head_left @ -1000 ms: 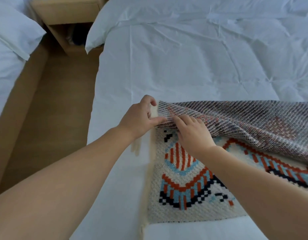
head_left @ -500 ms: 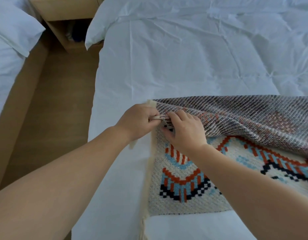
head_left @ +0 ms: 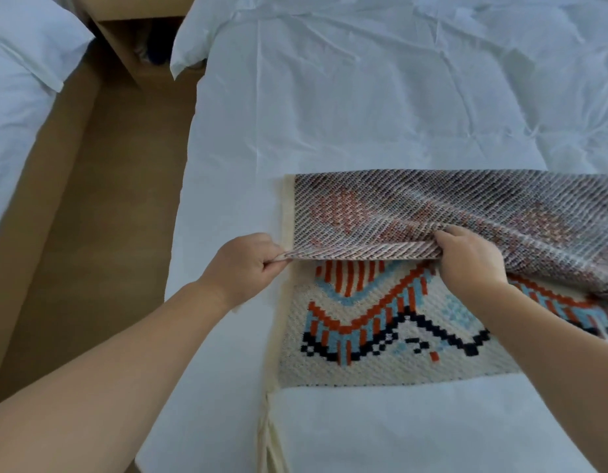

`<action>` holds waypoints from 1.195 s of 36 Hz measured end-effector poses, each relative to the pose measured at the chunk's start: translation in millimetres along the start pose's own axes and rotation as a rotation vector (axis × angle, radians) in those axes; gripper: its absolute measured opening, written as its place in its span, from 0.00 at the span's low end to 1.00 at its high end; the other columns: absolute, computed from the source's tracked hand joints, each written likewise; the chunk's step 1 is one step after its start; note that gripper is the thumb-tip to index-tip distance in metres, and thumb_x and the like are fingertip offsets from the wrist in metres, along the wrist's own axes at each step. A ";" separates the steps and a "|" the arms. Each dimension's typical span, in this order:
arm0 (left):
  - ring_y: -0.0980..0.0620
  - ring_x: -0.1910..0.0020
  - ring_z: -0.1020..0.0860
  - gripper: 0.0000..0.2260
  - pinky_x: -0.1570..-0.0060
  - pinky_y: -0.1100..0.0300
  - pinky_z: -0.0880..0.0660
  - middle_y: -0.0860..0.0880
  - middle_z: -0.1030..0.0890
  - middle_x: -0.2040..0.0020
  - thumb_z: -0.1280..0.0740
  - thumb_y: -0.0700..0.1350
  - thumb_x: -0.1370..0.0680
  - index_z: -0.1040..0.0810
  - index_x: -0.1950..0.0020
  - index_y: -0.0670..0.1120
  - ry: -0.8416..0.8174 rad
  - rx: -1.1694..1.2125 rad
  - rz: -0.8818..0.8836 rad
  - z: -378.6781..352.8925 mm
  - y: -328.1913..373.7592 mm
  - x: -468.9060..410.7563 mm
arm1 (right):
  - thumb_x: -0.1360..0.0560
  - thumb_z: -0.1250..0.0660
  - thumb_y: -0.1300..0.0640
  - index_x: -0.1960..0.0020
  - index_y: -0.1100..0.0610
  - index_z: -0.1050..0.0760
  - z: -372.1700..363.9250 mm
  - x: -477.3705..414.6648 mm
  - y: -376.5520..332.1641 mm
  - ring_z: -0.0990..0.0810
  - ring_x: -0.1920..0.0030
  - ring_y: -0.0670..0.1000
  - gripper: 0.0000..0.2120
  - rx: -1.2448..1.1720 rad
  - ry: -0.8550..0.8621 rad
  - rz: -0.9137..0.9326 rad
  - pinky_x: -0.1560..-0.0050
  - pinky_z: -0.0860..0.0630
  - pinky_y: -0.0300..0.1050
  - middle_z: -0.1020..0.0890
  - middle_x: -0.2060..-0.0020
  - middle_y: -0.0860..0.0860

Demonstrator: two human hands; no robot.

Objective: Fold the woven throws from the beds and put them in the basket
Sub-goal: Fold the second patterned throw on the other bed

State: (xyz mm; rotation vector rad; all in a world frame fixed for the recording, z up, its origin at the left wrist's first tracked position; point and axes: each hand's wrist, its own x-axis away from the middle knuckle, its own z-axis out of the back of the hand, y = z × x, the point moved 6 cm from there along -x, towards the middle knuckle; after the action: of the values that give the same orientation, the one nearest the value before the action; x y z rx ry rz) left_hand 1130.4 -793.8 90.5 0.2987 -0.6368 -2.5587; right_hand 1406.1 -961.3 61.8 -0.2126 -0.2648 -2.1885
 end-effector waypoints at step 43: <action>0.46 0.26 0.46 0.27 0.27 0.53 0.54 0.46 0.42 0.25 0.42 0.50 0.22 0.45 0.24 0.45 -0.308 -0.284 0.053 -223.7 257.1 13.9 | 0.32 0.30 0.63 0.39 0.63 0.26 -85.7 121.1 155.3 0.23 0.47 0.64 0.22 -0.087 0.217 0.155 0.49 0.24 0.58 0.22 0.46 0.61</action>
State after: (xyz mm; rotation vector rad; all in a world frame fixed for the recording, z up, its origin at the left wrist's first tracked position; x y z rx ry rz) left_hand 1292.5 -1085.6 20.7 -0.2093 -0.3708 -2.6207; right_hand 1456.0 -1167.3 26.8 -0.0407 -0.0302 -2.0497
